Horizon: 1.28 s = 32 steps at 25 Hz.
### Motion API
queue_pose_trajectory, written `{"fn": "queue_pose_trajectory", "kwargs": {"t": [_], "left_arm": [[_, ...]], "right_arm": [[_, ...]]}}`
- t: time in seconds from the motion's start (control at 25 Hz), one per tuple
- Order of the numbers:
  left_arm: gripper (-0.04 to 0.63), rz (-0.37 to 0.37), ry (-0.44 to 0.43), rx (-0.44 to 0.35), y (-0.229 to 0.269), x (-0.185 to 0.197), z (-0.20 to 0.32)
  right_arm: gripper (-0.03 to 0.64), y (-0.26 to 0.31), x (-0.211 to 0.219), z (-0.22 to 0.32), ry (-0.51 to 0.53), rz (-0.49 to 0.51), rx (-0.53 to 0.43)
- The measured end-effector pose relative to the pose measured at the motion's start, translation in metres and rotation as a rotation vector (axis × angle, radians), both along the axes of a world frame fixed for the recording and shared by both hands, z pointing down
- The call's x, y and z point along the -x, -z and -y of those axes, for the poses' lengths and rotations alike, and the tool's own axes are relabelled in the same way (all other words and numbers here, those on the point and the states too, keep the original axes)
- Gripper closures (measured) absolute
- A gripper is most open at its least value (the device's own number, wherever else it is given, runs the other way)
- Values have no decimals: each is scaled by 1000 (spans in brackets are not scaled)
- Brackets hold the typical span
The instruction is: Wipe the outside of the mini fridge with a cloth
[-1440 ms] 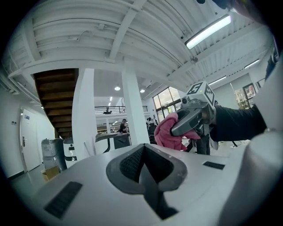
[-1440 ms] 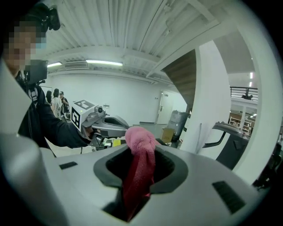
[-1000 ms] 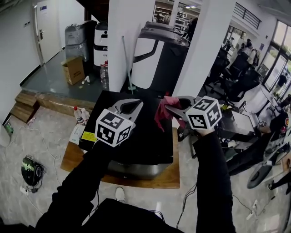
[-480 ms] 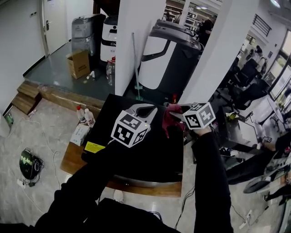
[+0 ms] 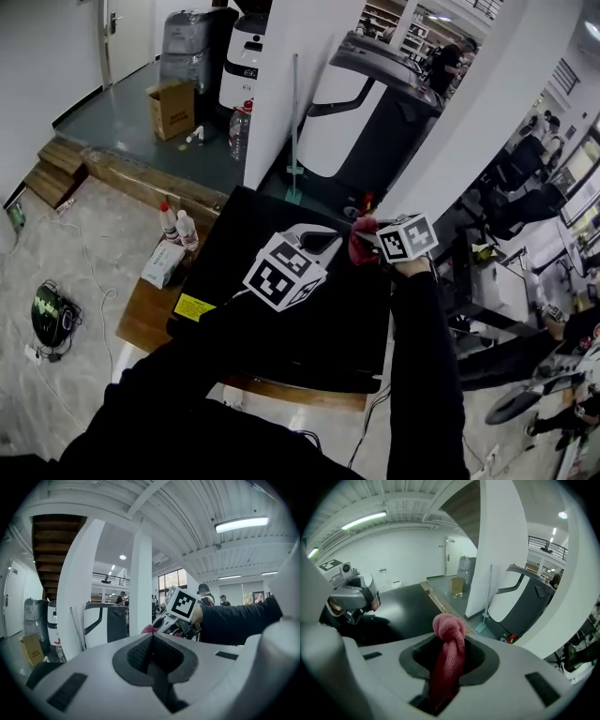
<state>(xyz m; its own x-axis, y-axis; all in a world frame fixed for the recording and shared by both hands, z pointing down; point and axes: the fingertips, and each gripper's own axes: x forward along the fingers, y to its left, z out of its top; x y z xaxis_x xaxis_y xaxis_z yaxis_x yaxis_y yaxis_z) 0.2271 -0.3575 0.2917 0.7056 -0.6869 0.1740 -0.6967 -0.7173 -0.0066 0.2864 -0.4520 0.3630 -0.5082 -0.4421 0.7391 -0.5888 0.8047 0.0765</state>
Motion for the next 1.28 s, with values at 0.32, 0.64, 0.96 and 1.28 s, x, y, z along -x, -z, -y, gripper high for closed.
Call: {"fn": "queue_pose_trajectory", "kwargs": {"t": [0.32, 0.64, 0.96, 1.28], "left_arm": [[589, 17, -20, -2, 4, -8, -10], [589, 10, -35, -15, 9, -19, -55], [589, 27, -32, -10, 8, -31, -105], [589, 24, -18, -28, 16, -38, -164]], "right_arm": [[511, -5, -2, -30, 40, -9, 67], [512, -4, 2, -87, 84, -7, 78], [512, -2, 3, -160, 147, -55, 95], [512, 0, 2, -235, 204, -85, 117]]}}
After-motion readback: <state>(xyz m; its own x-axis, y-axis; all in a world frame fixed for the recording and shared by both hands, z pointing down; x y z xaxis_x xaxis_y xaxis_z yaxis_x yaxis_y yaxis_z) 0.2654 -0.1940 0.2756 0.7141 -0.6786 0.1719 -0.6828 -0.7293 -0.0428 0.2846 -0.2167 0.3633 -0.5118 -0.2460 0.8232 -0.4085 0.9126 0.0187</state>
